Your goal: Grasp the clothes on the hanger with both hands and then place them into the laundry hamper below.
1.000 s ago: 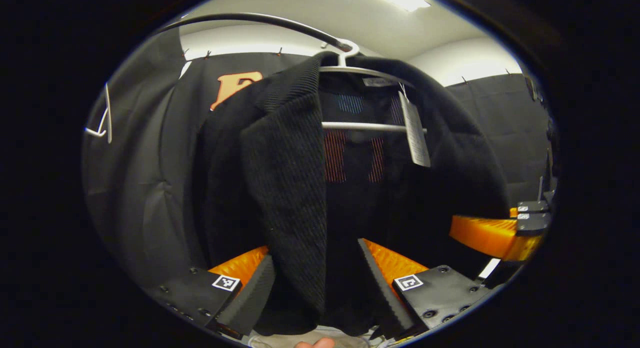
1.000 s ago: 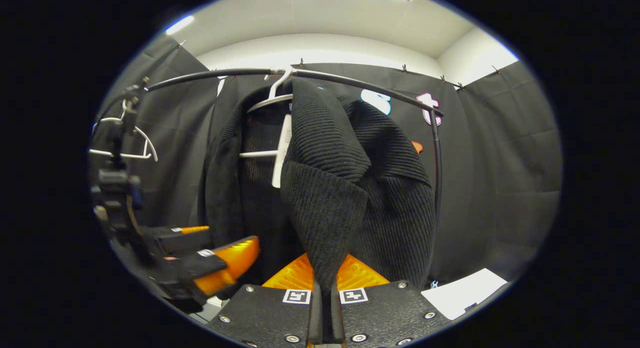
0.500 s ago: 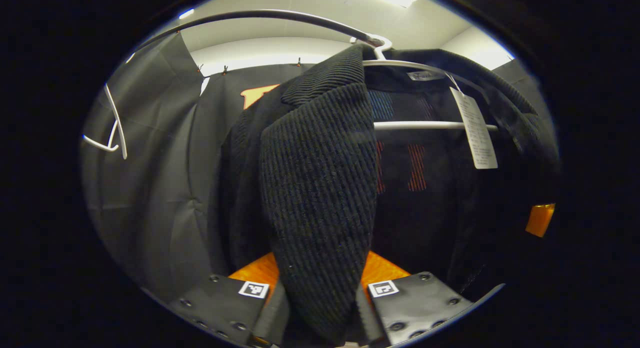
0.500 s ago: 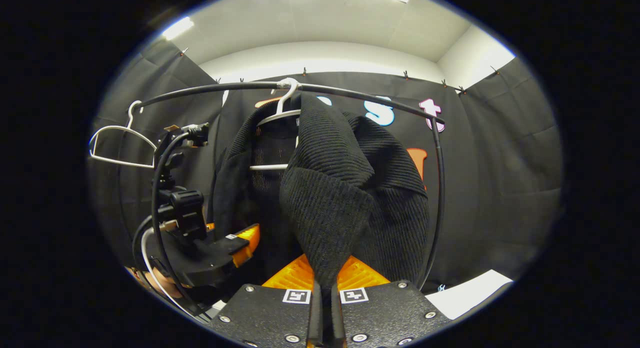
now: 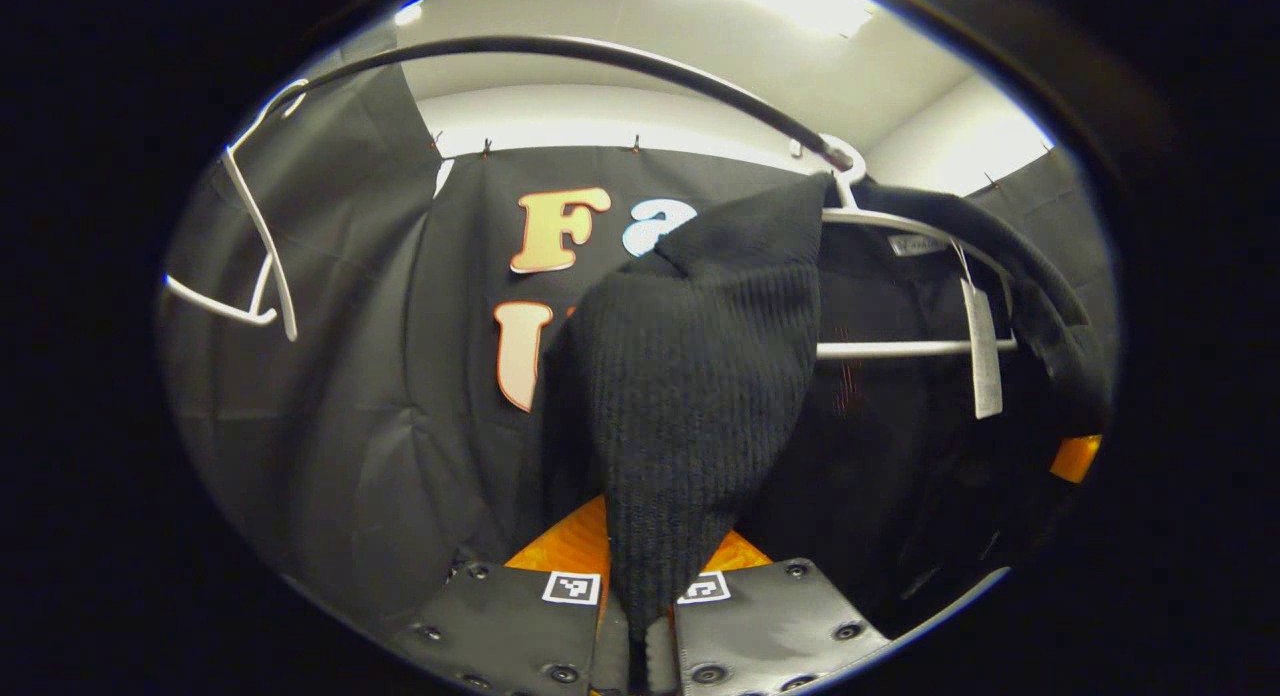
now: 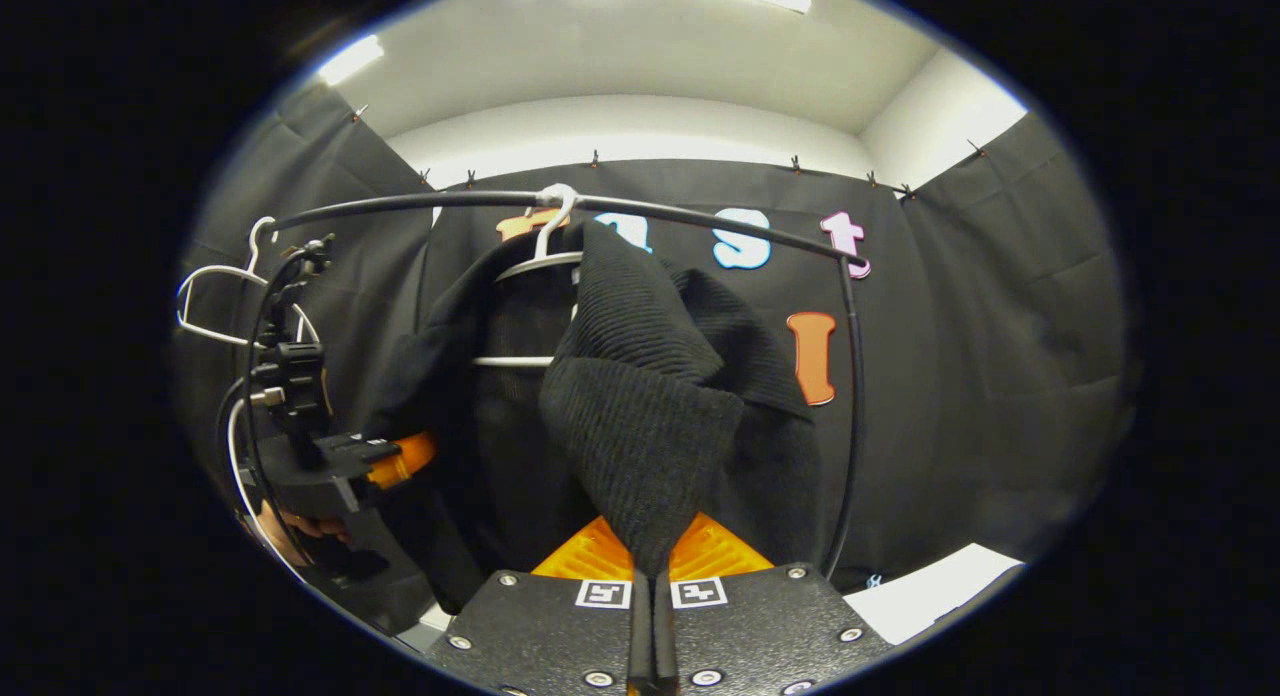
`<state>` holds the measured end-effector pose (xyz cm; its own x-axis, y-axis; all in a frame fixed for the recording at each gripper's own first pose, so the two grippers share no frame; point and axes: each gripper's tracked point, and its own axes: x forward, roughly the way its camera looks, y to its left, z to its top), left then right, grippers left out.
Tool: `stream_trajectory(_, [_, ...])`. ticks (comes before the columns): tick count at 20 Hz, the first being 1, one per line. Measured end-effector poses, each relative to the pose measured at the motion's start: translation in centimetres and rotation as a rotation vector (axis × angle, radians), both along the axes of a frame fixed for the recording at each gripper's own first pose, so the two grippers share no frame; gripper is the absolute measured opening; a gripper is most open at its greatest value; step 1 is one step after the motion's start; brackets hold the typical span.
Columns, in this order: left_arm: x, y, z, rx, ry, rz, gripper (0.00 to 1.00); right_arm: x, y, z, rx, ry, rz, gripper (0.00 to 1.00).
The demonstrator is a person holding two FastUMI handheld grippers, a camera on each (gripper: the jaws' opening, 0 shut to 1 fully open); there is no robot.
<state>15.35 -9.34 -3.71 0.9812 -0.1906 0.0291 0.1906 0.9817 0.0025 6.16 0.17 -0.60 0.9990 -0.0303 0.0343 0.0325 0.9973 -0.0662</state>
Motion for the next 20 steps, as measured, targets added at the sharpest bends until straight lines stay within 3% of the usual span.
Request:
stream_trajectory(1, [-0.2, 0.9, 1.0, 0.018, -0.036, 0.026, 0.15, -0.2, -0.8, 1.0, -0.021, -0.014, -0.021, 0.07])
stream_trajectory(2, [-0.2, 1.5, 2.0, 0.037, -0.068, 0.048, 0.16, -0.5, -1.8, 2.1, -0.04, -0.029, -0.046, 0.0])
stream_trajectory(4, [0.0, 2.3, 3.6, 0.041, -0.091, 0.082, 0.15, -0.9, -4.0, 4.5, -0.069, -0.061, -0.094, 0.03])
stream_trajectory(5, [-0.1, 2.1, 4.1, 0.033, -0.091, 0.078, 0.14, -1.0, -5.0, 5.9, -0.082, -0.084, -0.117, 0.07])
stream_trajectory(6, [0.0, 2.0, 4.9, 0.022, -0.103, 0.075, 0.14, -1.1, -6.0, 7.2, -0.098, -0.106, -0.141, 0.0])
stream_trajectory(9, [0.9, 2.0, 6.9, 0.013, -0.133, 0.066, 0.14, -0.9, -9.3, 12.3, -0.143, -0.187, -0.21, 0.0])
stream_trajectory(13, [0.6, 1.3, 7.6, 0.029, -0.144, 0.032, 0.14, 1.7, -12.3, 18.3, -0.196, -0.265, -0.251, 0.0])
stream_trajectory(18, [0.4, 1.9, 8.8, 0.054, -0.178, 0.05, 0.14, 6.0, -14.8, 19.6, -0.181, -0.252, -0.252, 0.0])
stream_trajectory(19, [0.5, 2.4, 9.1, 0.06, -0.189, 0.076, 0.14, 6.9, -15.4, 18.9, -0.184, -0.231, -0.254, 0.07])
stream_trajectory(20, [0.6, 3.1, 9.6, 0.064, -0.203, 0.108, 0.14, 7.8, -15.9, 18.0, -0.183, -0.205, -0.251, 0.0])
